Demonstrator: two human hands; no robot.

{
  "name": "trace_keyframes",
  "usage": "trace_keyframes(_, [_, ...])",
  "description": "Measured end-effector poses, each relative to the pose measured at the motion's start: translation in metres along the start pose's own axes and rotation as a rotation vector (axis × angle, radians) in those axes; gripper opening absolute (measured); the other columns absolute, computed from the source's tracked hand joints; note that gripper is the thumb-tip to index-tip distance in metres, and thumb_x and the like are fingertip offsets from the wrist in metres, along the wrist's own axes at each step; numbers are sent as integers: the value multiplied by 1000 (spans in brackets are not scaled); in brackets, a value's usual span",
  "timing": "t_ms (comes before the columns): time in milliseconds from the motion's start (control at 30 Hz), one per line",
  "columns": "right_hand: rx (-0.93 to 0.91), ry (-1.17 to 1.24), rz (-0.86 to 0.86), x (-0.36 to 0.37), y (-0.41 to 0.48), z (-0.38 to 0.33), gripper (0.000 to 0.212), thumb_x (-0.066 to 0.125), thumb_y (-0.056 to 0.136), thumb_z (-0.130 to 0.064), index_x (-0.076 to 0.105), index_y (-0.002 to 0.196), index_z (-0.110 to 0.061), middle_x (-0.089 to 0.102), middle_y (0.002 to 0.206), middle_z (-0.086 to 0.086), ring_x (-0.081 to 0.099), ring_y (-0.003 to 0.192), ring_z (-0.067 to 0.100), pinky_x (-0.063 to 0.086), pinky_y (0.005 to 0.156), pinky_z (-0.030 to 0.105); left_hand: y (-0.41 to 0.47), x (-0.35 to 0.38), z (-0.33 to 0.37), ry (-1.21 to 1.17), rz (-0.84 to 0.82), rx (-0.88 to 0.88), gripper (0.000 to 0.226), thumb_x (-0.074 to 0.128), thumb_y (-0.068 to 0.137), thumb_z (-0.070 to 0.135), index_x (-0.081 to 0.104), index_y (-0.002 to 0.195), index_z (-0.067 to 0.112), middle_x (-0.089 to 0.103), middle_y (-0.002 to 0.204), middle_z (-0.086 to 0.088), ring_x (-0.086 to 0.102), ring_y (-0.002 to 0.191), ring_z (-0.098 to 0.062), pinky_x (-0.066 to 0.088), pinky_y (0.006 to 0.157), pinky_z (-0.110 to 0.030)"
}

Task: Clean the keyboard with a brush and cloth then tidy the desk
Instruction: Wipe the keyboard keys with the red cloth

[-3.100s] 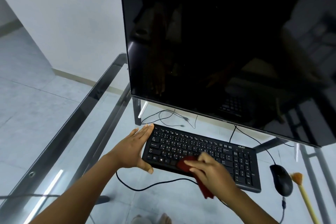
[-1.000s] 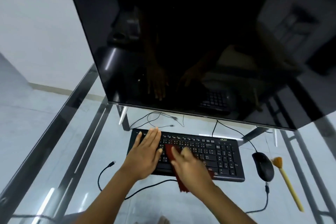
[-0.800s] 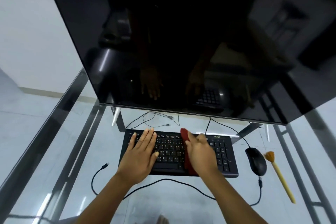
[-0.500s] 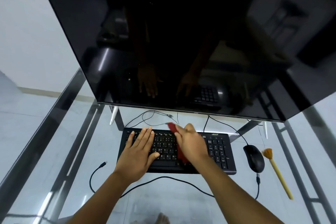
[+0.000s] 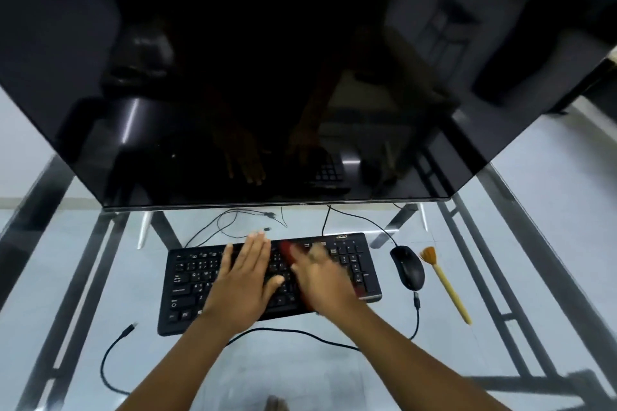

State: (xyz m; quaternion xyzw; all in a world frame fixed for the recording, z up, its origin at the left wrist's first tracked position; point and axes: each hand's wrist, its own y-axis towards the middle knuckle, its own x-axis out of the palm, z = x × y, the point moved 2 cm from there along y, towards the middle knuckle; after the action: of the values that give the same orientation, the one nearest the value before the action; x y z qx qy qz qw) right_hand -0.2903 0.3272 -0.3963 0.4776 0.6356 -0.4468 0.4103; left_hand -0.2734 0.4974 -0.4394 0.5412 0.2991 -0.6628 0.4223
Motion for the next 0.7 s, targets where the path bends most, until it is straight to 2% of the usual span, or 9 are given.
trace_keyframes(67, [-85, -2, -57, -1, -9, 4, 37, 40, 99, -33, 39, 136, -35, 49, 111, 9, 65, 68, 31, 57, 61, 39, 2, 9, 12, 13, -32, 45, 73, 15, 99, 60, 28, 149, 8, 21, 158, -6, 13, 147, -18, 0, 114, -44])
trace_keyframes(100, [-28, -25, -19, -6, -3, 19, 38, 39, 99, -31, 40, 136, -36, 50, 113, 8, 66, 73, 31, 57, 63, 39, 1, 13, 14, 30, -51, 59, 72, 16, 99, 60, 28, 149, 9, 22, 158, -6, 12, 147, -18, 1, 114, -44])
trace_keyframes(200, [367, -64, 155, -25, 14, 81, 36, 37, 101, -29, 43, 136, -30, 48, 120, 10, 67, 84, 28, 57, 74, 39, -6, 18, 9, 56, -62, 81, 71, 19, 100, 59, 24, 150, 10, 20, 159, -6, 9, 147, -18, 6, 113, -45])
trace_keyframes(233, [422, -28, 176, -25, 13, 86, 35, 37, 101, -29, 46, 135, -28, 49, 119, 11, 67, 85, 29, 57, 75, 39, -8, 18, 8, 61, -61, 87, 71, 19, 100, 59, 23, 151, 10, 19, 159, -6, 8, 147, -18, 8, 113, -45])
trace_keyframes(367, [214, 64, 127, -7, 6, 65, 36, 37, 100, -35, 49, 135, -31, 52, 118, 11, 66, 87, 30, 55, 78, 37, -7, 16, 4, 67, -61, 97, 70, 20, 100, 59, 22, 151, 11, 19, 159, -4, 7, 148, -17, 7, 114, -44])
trace_keyframes(433, [350, 103, 201, -15, 15, 86, 36, 37, 100, -36, 51, 133, -36, 52, 112, 9, 65, 87, 29, 55, 77, 37, -6, 16, 5, 77, -59, 97, 70, 20, 100, 59, 23, 151, 11, 19, 159, -4, 7, 148, -17, 7, 114, -44])
trace_keyframes(500, [468, 143, 263, -18, 19, 96, 34, 37, 101, -34, 54, 130, -33, 51, 108, 9, 64, 85, 29, 55, 76, 37, -6, 17, 6, 78, -64, 98, 70, 19, 100, 59, 23, 151, 11, 19, 159, -5, 7, 148, -18, 7, 114, -44])
trace_keyframes(633, [225, 99, 165, -3, 3, 66, 37, 39, 100, -36, 50, 135, -33, 52, 117, 9, 66, 86, 29, 54, 76, 35, -7, 14, 4, 68, -78, 94, 71, 19, 100, 59, 23, 151, 10, 19, 159, -4, 8, 148, -17, 6, 115, -44])
trace_keyframes(700, [324, 80, 210, -12, 2, 89, 37, 38, 100, -37, 49, 135, -36, 52, 112, 9, 66, 82, 29, 56, 74, 38, -7, 13, 6, 62, -86, 98, 71, 19, 100, 59, 23, 151, 10, 19, 159, -5, 6, 148, -17, 4, 115, -43])
